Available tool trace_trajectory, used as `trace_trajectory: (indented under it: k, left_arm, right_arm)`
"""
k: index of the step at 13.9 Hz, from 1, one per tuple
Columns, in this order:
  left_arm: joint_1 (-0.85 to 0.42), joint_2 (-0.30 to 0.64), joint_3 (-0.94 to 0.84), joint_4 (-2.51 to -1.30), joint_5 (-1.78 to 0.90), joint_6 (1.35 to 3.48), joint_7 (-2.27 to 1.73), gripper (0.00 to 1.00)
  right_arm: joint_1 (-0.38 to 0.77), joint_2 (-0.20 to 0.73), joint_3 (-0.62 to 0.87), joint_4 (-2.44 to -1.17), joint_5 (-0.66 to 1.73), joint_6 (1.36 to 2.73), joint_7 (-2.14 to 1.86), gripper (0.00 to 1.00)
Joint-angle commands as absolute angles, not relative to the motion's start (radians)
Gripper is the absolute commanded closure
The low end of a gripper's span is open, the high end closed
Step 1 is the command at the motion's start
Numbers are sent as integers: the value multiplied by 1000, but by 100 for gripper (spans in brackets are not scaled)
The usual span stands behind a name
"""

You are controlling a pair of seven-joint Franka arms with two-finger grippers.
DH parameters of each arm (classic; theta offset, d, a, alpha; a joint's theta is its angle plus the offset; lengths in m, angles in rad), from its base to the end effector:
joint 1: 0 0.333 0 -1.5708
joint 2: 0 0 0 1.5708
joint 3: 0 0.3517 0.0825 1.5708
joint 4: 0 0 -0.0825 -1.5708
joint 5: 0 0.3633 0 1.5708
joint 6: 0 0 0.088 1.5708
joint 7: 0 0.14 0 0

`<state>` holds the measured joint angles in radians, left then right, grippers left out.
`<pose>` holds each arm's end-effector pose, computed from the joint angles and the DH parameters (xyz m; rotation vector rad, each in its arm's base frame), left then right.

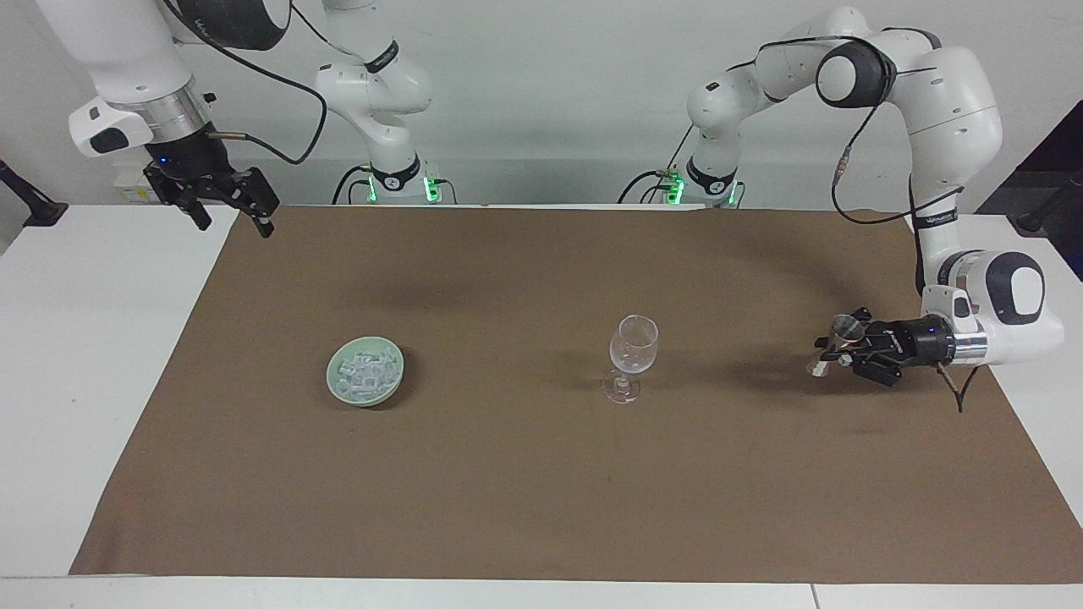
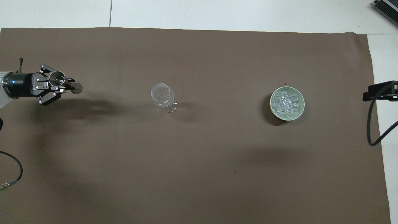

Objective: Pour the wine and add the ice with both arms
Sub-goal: 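Close the left gripper on the jigger cup and lift it, then carry the jigger cup with the left gripper above the clear glass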

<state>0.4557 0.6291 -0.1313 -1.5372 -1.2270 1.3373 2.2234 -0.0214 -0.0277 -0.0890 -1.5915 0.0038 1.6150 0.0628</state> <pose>0.6462 0.0814 0.3737 1.2236 -1.2960 1.1637 0.5273 -0.0587 0.6365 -3.1237 0.2714 -0.0803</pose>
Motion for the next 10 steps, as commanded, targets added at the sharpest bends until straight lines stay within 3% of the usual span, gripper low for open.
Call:
trace_trajectory:
  k: [1,10]
  left_arm:
    - [399,545,-112,-1594,-1233,1383,2181,91]
    - [236,391,-110,-1694,-1230,1568,2076,91]
  right_arm:
    - [-35,-35,-80,-1605,5,1628,43,0]
    - [-35,-35,-80,-1605,3,1628,43,0]
